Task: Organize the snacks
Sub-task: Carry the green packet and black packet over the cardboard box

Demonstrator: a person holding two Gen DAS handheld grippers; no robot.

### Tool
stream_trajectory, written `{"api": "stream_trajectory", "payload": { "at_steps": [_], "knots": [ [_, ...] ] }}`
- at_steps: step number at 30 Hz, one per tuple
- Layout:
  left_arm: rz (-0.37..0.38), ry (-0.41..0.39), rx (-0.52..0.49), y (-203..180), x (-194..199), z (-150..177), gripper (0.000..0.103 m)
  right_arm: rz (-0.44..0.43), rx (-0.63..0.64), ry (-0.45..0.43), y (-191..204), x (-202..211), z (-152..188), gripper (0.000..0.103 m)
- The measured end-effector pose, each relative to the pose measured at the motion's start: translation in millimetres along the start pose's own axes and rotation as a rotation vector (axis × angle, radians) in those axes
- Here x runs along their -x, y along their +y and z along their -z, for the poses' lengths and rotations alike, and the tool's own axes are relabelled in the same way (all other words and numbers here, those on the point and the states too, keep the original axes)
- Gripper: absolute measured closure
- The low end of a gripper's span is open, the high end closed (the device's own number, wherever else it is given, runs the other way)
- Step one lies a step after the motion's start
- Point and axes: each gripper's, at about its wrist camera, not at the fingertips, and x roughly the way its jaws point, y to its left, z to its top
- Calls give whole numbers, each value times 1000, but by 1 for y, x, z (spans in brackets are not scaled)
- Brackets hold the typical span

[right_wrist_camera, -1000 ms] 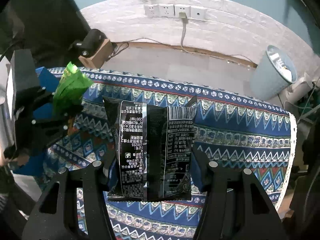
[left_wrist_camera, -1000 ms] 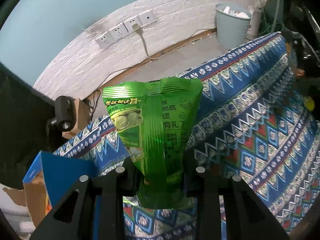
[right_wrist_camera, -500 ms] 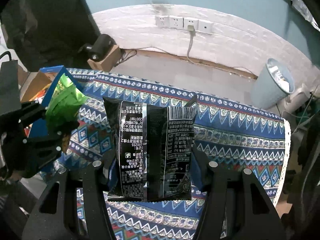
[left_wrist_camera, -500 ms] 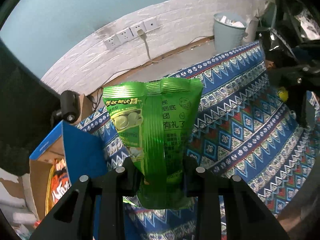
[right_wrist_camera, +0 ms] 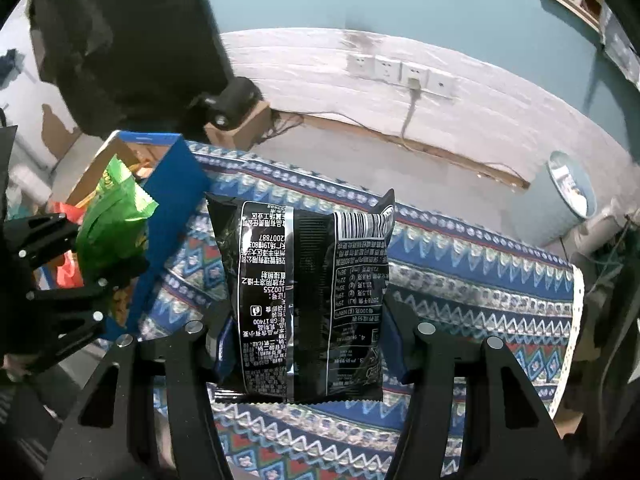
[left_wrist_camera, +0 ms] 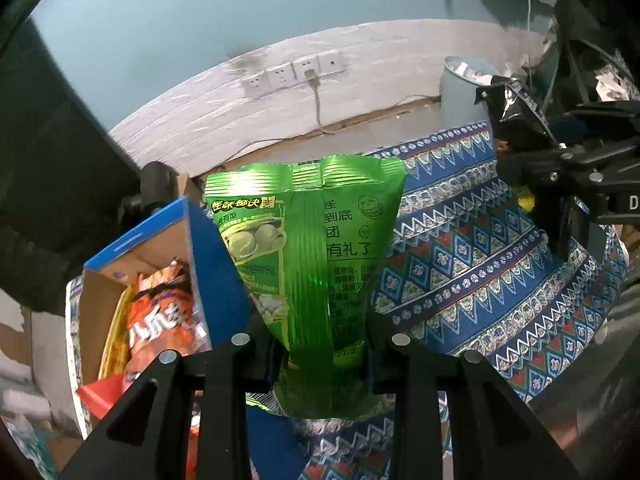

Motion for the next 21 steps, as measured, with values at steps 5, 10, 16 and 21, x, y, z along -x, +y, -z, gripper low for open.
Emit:
{"api": "stream_trajectory", "payload": {
  "at_steps": [5,10,16,21],
  "knots": [
    [-30,-11,47,21,13,13,72,-19,31,-10,21,0,-7,45],
    [-37,-16,116,44,22,24,72,-47,68,-17,45,-4,-16,45],
    [-100,-46,155,74,37,37,72,-74,109,-7,76,-16,-31,45],
    [-136,-55,206,104,41,46,72,-104,139,-7,103,-24,-44,45]
  ]
}}
